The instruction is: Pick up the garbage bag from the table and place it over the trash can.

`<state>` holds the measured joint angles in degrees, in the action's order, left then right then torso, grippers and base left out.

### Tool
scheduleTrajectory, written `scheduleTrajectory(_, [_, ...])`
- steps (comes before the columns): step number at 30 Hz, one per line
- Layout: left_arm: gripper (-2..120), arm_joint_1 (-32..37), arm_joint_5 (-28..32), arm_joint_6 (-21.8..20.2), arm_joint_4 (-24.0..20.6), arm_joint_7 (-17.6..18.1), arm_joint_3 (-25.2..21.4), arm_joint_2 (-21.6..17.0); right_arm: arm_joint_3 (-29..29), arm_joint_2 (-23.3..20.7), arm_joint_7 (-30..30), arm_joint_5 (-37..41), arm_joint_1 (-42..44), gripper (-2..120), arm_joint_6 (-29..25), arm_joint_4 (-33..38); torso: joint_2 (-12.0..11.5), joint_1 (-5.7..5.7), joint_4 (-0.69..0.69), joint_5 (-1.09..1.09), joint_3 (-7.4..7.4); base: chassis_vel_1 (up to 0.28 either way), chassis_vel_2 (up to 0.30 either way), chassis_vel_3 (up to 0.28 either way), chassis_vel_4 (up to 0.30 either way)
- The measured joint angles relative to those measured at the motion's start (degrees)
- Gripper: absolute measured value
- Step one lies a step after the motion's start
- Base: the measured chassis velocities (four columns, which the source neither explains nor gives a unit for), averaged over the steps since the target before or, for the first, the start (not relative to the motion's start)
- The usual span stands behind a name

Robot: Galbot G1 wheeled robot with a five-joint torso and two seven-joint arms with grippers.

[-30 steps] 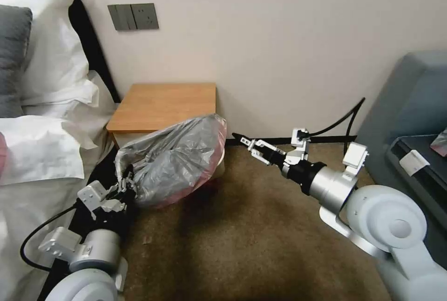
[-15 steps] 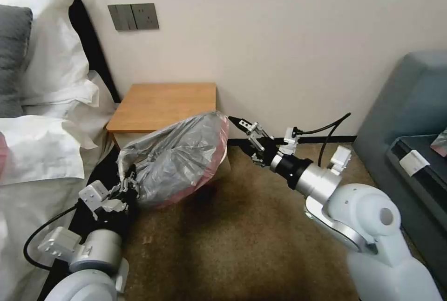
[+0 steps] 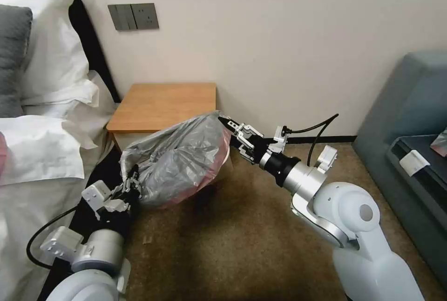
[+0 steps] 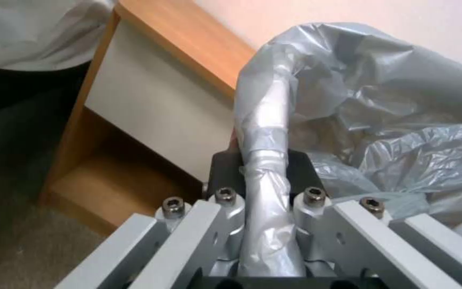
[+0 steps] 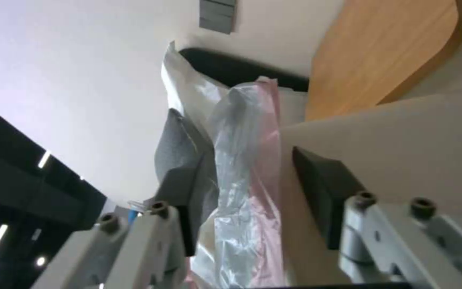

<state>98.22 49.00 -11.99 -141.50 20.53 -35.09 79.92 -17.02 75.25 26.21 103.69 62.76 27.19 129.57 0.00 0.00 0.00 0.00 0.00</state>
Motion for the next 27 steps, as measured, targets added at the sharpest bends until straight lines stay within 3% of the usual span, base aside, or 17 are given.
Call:
scheduleTrajectory(2, [7, 0.0, 0.0, 0.0, 0.0, 0.0, 0.0, 0.0, -0.1, 0.0, -0.1, -0.1, 0.1, 31, -0.1, 0.1, 0.0, 0.0, 0.0, 0.0, 0.0, 0.0, 0.0, 0.0, 0.0])
scheduleTrajectory(6, [7, 0.0, -0.1, 0.0, 0.0, 0.0, 0.0, 0.0, -0.2, 0.1, -0.3, -0.1, 0.3, 23, -0.2, 0.3, 0.0, 0.0, 0.0, 0.0, 0.0, 0.0, 0.0, 0.0, 0.0])
scheduleTrajectory(8, [7, 0.0, -0.1, 0.0, 0.0, 0.0, 0.1, 0.0, -0.2, 0.2, -0.5, -0.2, 0.5, 11, -0.3, 0.4, 0.0, 0.0, 0.0, 0.0, 0.0, 0.0, 0.0, 0.0, 0.0])
scheduleTrajectory(10, [7, 0.0, -0.1, 0.0, 0.0, 0.0, 0.1, 0.0, -0.2, 0.2, -0.5, -0.2, 0.5, 10, -0.3, 0.5, 0.0, 0.0, 0.0, 0.0, 0.0, 0.0, 0.0, 0.0, 0.0])
scheduleTrajectory(12, [7, 0.0, -0.1, 0.1, 0.0, 0.0, 0.3, 0.1, -0.2, 0.6, -0.8, -0.4, 0.9, 0, -0.5, 0.6, 0.0, 0.0, 0.0, 0.0, 0.0, 0.0, 0.0, 0.0, 0.0])
scheduleTrajectory(27, [7, -0.6, 0.8, 0.4, 0.5, 0.2, 0.1, 0.3, -1.0, 1.0, -1.0, -1.8, 4.3, 0, -1.7, 3.1, 0.0, 0.0, 0.0, 0.0, 0.0, 0.0, 0.0, 0.0, 0.0])
